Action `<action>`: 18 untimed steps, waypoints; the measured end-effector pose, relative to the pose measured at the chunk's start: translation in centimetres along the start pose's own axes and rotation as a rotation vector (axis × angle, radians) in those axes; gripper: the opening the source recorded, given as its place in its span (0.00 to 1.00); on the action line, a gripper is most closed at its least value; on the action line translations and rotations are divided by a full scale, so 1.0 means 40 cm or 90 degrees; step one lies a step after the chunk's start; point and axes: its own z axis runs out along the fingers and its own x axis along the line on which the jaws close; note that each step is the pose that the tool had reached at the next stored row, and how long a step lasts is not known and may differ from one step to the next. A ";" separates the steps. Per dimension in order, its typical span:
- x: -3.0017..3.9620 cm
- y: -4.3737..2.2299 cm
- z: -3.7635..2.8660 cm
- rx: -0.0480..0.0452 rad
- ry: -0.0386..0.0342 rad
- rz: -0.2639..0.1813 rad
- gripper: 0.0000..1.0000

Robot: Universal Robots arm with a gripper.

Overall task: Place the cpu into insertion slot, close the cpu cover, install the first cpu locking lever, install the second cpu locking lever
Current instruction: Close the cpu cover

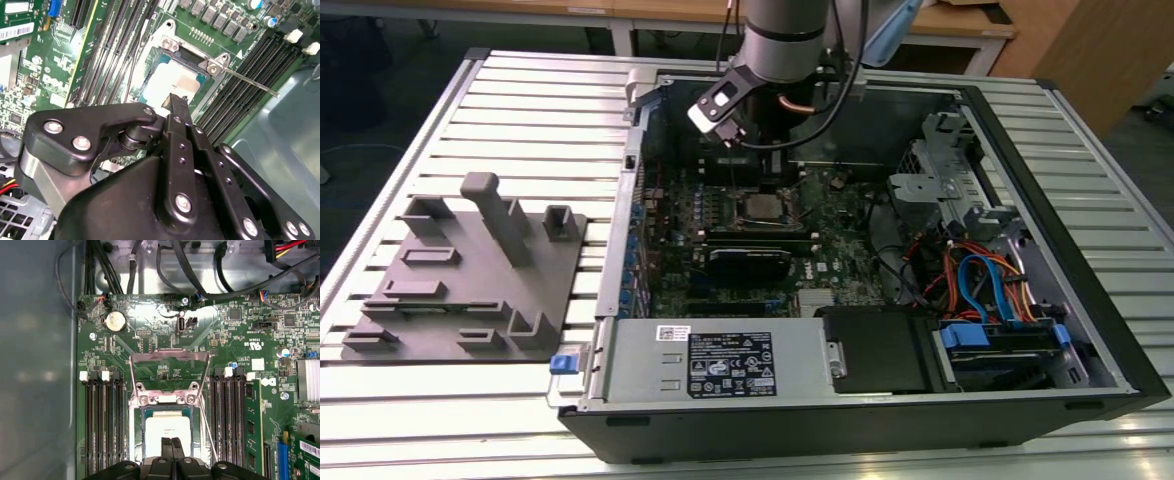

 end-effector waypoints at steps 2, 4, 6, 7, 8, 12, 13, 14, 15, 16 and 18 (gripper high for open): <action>0.000 0.000 -0.001 0.0022 0.0000 0.000 0.10; 0.000 0.000 -0.004 0.0034 0.0001 0.000 0.10; 0.000 0.001 -0.011 0.0035 0.0002 0.000 0.10; 0.000 0.001 -0.015 0.0036 0.0003 0.000 0.10; 0.000 0.001 -0.018 0.0036 0.0002 0.000 0.10; 0.000 0.001 -0.021 0.0040 0.0006 -0.007 0.10; 0.000 0.001 -0.021 0.0042 0.0007 -0.012 0.10; 0.000 0.001 -0.022 0.0044 0.0007 -0.016 0.10; -0.001 0.001 -0.022 0.0045 0.0007 -0.018 0.10; -0.001 0.001 -0.024 0.0046 0.0007 -0.018 0.10; -0.001 0.001 -0.033 0.0045 0.0008 -0.018 0.10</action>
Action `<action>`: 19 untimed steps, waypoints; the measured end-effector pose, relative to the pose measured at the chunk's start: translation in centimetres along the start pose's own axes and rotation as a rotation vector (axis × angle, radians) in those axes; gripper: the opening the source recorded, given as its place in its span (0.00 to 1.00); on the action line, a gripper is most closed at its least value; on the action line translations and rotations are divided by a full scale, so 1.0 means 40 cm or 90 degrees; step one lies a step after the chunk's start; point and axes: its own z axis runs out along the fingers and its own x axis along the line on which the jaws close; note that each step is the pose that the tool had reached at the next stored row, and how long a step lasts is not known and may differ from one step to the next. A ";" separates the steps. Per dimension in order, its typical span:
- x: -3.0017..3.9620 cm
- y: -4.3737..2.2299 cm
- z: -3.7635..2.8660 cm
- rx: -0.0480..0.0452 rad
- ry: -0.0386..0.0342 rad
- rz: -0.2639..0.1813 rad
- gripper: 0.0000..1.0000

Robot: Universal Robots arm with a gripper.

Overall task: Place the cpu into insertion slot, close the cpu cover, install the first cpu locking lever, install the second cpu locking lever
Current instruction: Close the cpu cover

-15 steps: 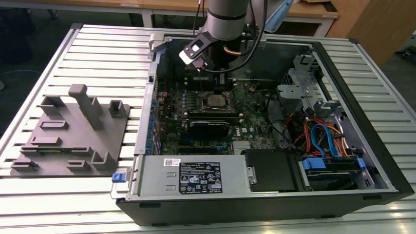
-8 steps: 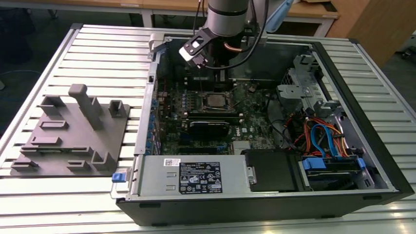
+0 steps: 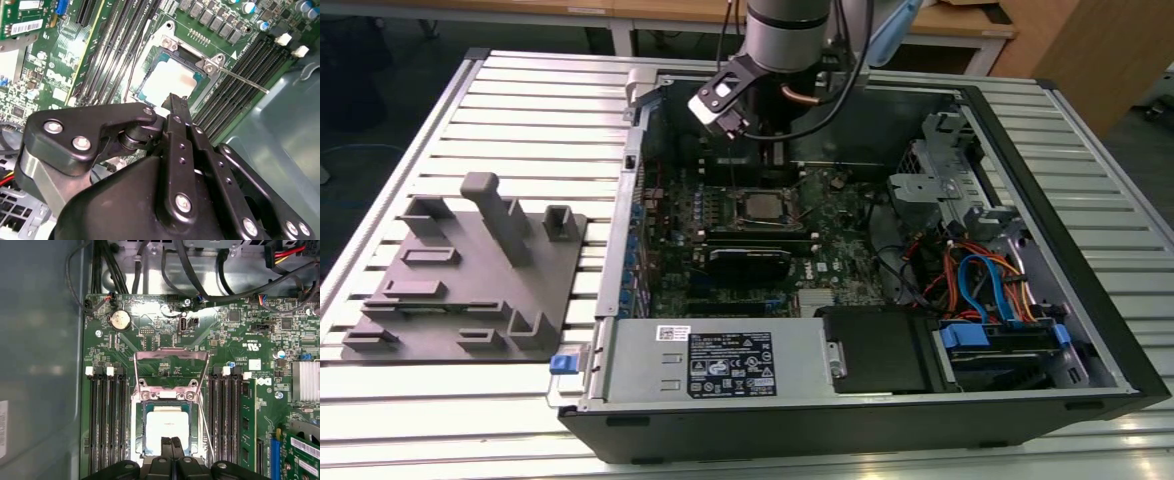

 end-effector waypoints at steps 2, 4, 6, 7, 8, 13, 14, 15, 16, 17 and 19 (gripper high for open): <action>0.000 0.000 -0.014 0.0000 -0.0001 0.000 0.10; 0.000 0.001 -0.027 0.0000 0.0000 0.000 0.10; 0.000 0.001 -0.036 0.0000 0.0000 0.000 0.10; 0.000 0.001 -0.039 0.0000 0.0000 0.000 0.10; 0.000 0.001 -0.043 0.0000 0.0000 0.000 0.10; -0.001 0.001 -0.043 0.0000 -0.0001 0.000 0.10; -0.003 0.001 -0.043 0.0001 -0.0003 0.000 0.10; -0.004 0.001 -0.043 0.0001 -0.0005 0.000 0.10; -0.005 0.001 -0.043 0.0000 -0.0008 0.000 0.10; -0.006 0.001 -0.043 0.0000 -0.0010 0.000 0.10; -0.006 0.004 -0.043 0.0000 -0.0019 0.000 0.10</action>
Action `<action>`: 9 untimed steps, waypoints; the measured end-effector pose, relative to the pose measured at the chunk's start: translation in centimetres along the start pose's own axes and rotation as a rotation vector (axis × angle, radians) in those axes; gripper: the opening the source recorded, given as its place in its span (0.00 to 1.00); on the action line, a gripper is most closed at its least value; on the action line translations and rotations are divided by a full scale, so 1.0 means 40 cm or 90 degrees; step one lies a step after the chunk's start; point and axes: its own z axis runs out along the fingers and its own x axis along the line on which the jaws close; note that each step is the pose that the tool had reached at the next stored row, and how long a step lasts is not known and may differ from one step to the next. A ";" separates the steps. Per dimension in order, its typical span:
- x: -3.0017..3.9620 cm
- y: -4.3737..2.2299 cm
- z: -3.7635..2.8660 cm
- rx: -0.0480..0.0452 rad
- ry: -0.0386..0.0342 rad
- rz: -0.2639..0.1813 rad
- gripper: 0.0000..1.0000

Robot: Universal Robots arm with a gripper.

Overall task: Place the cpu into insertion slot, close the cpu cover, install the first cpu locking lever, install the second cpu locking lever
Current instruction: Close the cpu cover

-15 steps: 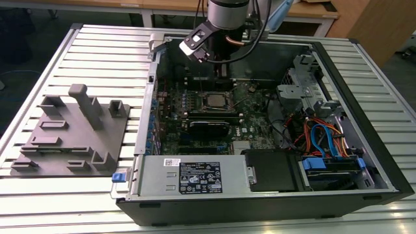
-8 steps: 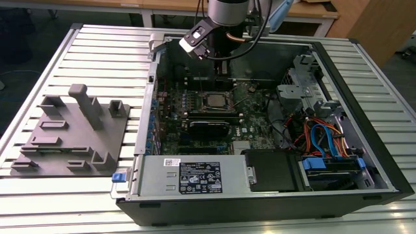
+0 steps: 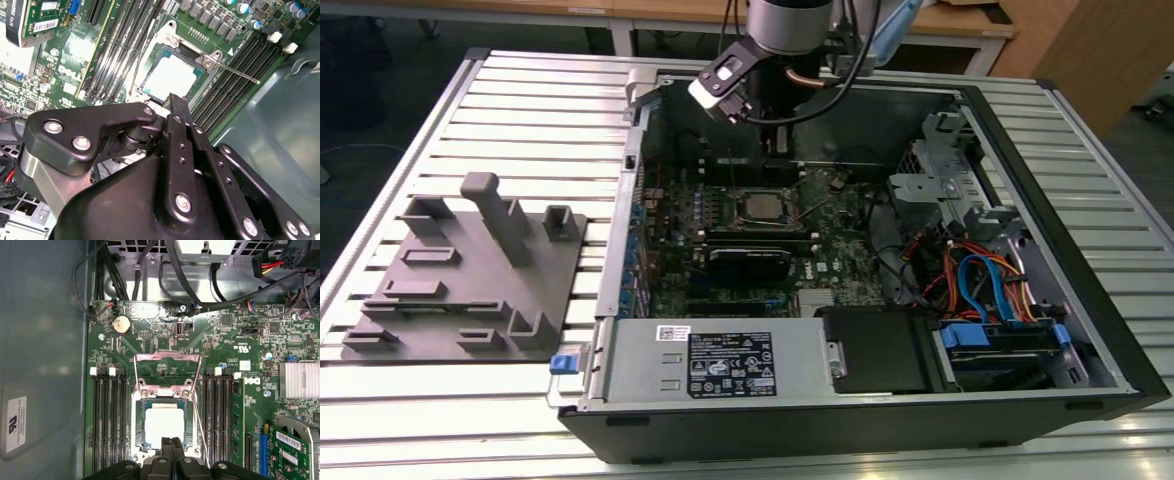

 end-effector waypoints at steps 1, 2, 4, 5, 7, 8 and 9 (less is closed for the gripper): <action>0.000 0.004 0.000 0.0000 0.0000 0.000 0.10; 0.000 0.010 0.000 0.0001 0.0000 0.000 0.10; 0.000 0.019 0.001 0.0003 -0.0001 0.000 0.10; 0.000 0.024 0.001 0.0004 -0.0003 0.000 0.10; 0.000 0.030 0.001 0.0004 -0.0004 0.000 0.10; 0.000 0.031 0.000 0.0006 -0.0006 0.000 0.10; 0.000 0.031 -0.004 0.0005 -0.0004 0.000 0.10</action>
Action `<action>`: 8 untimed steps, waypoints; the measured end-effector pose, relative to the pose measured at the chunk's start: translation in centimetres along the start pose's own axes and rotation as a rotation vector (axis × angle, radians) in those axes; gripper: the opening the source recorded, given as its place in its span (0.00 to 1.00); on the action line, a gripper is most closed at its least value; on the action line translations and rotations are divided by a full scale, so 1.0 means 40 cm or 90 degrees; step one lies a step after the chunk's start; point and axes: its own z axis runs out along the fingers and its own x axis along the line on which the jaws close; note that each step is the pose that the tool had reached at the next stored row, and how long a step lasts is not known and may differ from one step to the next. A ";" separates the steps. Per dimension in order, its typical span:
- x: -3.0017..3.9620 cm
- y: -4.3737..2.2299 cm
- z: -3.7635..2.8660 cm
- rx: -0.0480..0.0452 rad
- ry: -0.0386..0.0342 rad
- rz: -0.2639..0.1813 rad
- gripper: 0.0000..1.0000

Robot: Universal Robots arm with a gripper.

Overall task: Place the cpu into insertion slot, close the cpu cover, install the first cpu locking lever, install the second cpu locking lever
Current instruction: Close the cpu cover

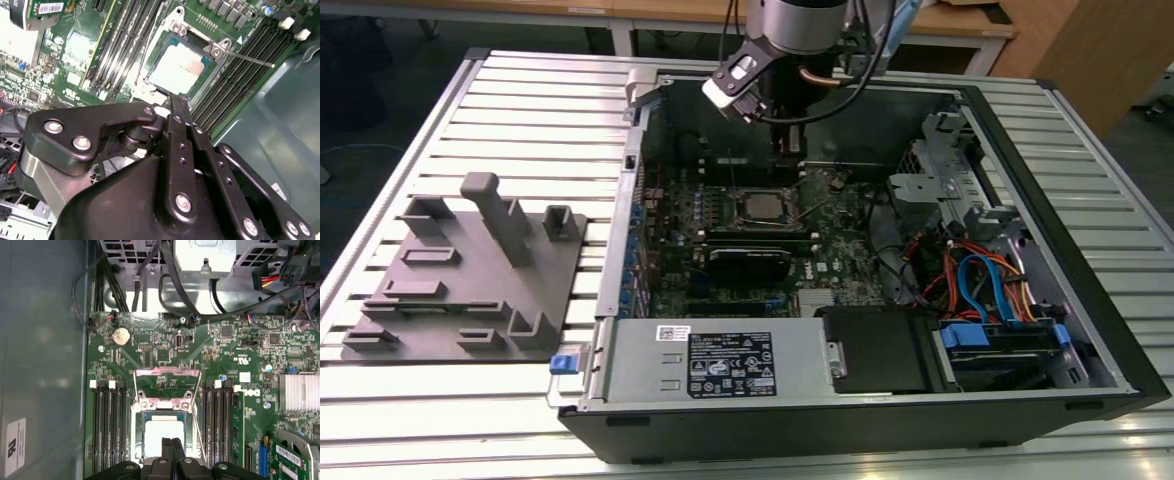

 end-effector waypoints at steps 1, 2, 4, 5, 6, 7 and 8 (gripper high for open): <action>0.000 0.000 -0.005 0.0000 0.0000 0.000 0.10; 0.000 0.000 -0.010 0.0000 -0.0001 0.000 0.10; 0.000 0.001 -0.017 0.0000 0.0000 0.000 0.10; 0.000 0.001 -0.018 0.0000 0.0001 0.000 0.10; 0.000 0.001 -0.017 -0.0001 0.0001 0.000 0.10; 0.000 0.001 -0.017 -0.0001 0.0002 0.000 0.10; 0.000 0.001 -0.017 0.0000 0.0001 0.000 0.10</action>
